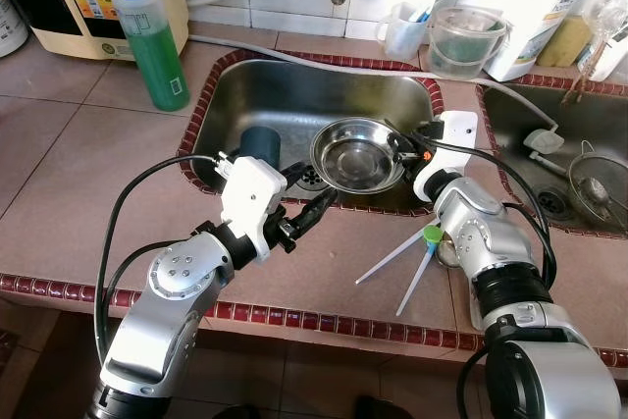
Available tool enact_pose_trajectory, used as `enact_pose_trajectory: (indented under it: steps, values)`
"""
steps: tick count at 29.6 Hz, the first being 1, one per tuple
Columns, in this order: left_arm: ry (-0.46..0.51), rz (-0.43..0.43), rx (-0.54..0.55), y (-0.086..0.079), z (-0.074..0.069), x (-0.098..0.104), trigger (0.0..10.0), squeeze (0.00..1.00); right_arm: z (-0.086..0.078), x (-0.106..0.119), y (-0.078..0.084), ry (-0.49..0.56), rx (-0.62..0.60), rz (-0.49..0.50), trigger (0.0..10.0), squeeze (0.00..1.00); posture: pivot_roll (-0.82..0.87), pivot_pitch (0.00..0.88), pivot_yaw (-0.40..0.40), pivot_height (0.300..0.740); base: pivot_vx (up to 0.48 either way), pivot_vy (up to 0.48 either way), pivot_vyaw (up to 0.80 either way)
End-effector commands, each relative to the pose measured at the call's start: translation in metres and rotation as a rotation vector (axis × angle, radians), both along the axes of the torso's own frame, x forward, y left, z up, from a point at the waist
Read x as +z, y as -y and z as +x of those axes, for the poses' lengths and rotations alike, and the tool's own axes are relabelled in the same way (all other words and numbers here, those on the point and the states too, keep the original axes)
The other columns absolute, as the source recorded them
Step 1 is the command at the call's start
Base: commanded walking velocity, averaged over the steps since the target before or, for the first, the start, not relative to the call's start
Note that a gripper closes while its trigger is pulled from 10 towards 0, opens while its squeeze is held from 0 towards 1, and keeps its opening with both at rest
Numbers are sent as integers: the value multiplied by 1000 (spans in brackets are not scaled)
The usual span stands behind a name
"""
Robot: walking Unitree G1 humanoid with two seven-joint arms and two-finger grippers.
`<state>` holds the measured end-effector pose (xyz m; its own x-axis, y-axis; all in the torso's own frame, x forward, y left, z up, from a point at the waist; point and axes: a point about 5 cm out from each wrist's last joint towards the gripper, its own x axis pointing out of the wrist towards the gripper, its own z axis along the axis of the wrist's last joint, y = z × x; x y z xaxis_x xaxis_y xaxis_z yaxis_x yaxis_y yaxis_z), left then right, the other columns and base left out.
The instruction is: Kitchen organization
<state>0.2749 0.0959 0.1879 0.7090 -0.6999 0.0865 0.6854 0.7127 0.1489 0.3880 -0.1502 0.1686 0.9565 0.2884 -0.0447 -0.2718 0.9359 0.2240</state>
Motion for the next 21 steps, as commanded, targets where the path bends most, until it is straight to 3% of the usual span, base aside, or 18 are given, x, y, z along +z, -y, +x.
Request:
enact_pose_trajectory:
  steps: [1,13,21]
  values:
    - [21,-5,-5,2,-2,6,10000,0,1,1,2,-10,-12,-7,10000,0,-50,208,-34,740,0,0,0]
    - [20,-9,-10,2,-3,6,10000,0,1,-3,8,-36,-80,-53,10000,0,-52,207,-35,740,0,0,0]
    - [-12,12,-56,6,-13,-3,10000,0,1,-6,10,-53,-96,-63,10000,0,-52,218,-34,740,0,0,0]
